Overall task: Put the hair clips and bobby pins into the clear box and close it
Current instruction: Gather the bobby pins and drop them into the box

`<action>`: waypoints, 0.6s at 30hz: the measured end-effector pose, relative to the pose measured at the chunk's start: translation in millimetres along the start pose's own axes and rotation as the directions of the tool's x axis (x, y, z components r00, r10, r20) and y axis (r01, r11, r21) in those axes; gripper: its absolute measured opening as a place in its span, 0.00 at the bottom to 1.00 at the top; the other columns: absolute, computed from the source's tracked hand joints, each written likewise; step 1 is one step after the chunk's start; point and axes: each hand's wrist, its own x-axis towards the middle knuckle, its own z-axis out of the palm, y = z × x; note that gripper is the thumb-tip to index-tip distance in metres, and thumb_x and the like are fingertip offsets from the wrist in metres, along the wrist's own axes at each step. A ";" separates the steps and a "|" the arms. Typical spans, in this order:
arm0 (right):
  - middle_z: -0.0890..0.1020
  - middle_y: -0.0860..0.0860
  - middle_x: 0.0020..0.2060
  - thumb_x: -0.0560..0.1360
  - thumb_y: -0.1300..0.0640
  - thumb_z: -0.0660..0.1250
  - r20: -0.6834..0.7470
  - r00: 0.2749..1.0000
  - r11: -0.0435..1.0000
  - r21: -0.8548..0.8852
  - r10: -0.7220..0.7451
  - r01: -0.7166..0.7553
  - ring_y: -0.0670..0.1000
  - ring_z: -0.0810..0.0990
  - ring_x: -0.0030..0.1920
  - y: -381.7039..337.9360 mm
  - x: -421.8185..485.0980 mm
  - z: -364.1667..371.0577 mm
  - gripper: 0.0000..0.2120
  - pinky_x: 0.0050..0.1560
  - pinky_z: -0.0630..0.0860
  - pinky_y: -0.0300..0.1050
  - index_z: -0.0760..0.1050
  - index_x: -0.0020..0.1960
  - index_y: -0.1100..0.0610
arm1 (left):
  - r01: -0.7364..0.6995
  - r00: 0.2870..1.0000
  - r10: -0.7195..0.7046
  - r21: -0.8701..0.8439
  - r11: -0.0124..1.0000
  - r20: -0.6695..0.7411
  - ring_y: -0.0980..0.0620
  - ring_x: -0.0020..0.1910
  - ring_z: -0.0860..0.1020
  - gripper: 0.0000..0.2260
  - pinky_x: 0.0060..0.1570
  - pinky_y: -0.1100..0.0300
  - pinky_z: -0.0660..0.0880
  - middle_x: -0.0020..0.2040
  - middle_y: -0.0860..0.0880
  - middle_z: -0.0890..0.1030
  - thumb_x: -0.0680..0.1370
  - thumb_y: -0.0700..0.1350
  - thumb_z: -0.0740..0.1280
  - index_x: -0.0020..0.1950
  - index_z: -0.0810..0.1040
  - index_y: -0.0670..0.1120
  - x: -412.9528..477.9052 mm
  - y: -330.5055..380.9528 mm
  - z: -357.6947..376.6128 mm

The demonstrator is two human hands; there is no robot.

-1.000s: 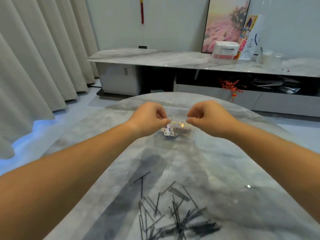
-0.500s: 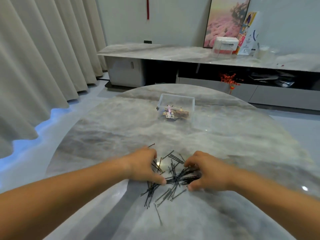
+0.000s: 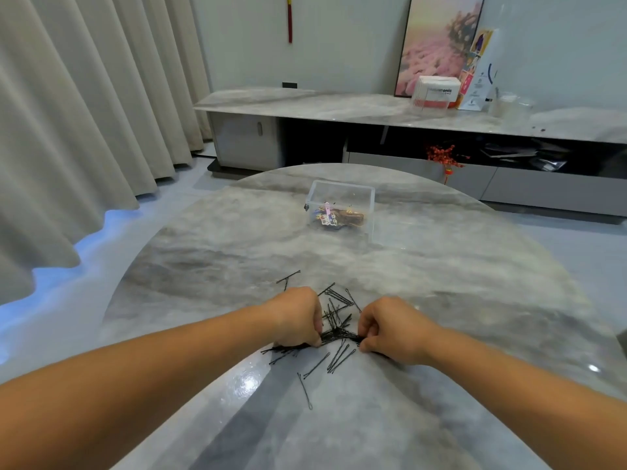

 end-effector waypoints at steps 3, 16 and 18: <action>0.81 0.47 0.35 0.71 0.56 0.74 -0.007 1.000 1.000 0.001 -0.007 0.007 0.48 0.80 0.38 1.7 1.7 -0.8 0.04 0.41 0.75 0.38 0.82 0.44 0.54 | 0.002 1.000 -0.002 -0.006 1.000 0.014 0.49 0.49 0.82 0.05 0.51 0.57 0.80 0.48 0.50 0.85 0.72 0.42 0.74 0.47 0.85 0.49 1.3 1.0 -0.5; 0.86 0.55 0.34 0.71 0.58 0.75 -0.033 0.995 0.925 0.372 0.097 -0.078 0.49 0.80 0.30 18.5 0.4 -26.0 0.04 0.36 0.78 0.45 0.82 0.40 0.58 | 0.016 0.999 0.000 -0.303 0.953 0.051 0.54 0.37 0.74 0.06 0.36 0.64 0.72 0.37 0.52 0.78 0.75 0.46 0.74 0.47 0.85 0.44 -0.8 -7.7 -25.8; 0.86 0.58 0.35 0.70 0.58 0.76 -0.035 0.994 0.898 0.433 0.099 -0.074 0.50 0.79 0.31 18.0 0.1 -28.6 0.04 0.37 0.78 0.47 0.83 0.39 0.58 | 0.034 0.996 -0.003 -0.357 0.934 0.085 0.55 0.34 0.73 0.05 0.31 0.66 0.71 0.37 0.50 0.78 0.76 0.45 0.73 0.46 0.84 0.43 -2.4 -8.3 -33.9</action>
